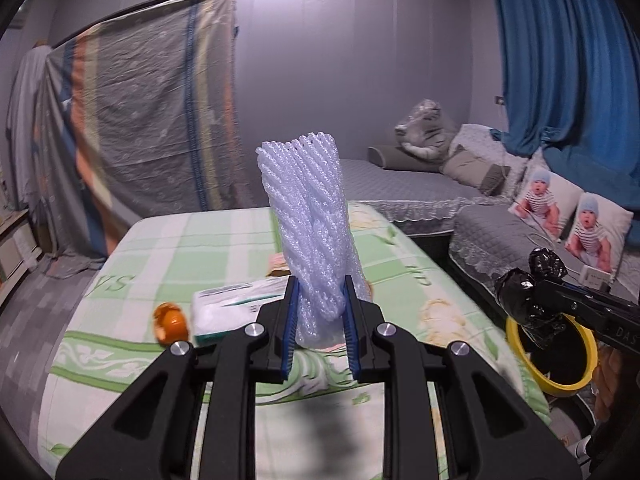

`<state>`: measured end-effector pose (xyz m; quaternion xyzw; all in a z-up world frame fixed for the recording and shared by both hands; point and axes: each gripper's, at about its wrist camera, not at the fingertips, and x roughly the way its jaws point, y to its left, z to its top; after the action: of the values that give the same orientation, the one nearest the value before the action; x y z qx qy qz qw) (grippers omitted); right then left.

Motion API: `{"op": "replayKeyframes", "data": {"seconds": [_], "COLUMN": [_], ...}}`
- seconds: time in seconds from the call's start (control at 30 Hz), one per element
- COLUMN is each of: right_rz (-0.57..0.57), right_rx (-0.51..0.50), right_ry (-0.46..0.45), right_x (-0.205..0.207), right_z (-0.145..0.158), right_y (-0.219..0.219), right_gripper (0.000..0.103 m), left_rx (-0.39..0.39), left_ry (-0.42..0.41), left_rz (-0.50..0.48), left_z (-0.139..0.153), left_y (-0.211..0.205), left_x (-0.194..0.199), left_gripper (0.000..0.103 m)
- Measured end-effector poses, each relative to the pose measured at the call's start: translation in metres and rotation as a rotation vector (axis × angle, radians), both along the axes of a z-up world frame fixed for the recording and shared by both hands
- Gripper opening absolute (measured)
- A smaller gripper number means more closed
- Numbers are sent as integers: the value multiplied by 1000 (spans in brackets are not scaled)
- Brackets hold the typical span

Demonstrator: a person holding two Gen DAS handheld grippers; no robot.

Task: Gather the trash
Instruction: 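Lift the black bag and foam net and carry them toward the yellow bin, then hold both tools over the yellow bin and open them to drop the items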

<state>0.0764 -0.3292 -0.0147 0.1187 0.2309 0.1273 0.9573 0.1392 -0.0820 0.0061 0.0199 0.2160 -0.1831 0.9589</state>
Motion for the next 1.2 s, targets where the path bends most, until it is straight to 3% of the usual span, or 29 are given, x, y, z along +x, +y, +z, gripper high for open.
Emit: {"op": "replayKeyframes", "data": {"seconds": [0.53, 1.2], "right_rz": [-315, -574], "right_rx": [-16, 46], "right_ry": [-43, 48], "right_x": [-44, -76], "right_z": [-3, -56], "right_y": [-103, -200], "right_gripper": [12, 12], "left_rx": [24, 82], "left_ry": [-25, 34], "left_rz": [-311, -554], "left_z": [5, -28], "left_y": [-127, -257], "left_x": [-16, -29], "left_gripper": [20, 20]}}
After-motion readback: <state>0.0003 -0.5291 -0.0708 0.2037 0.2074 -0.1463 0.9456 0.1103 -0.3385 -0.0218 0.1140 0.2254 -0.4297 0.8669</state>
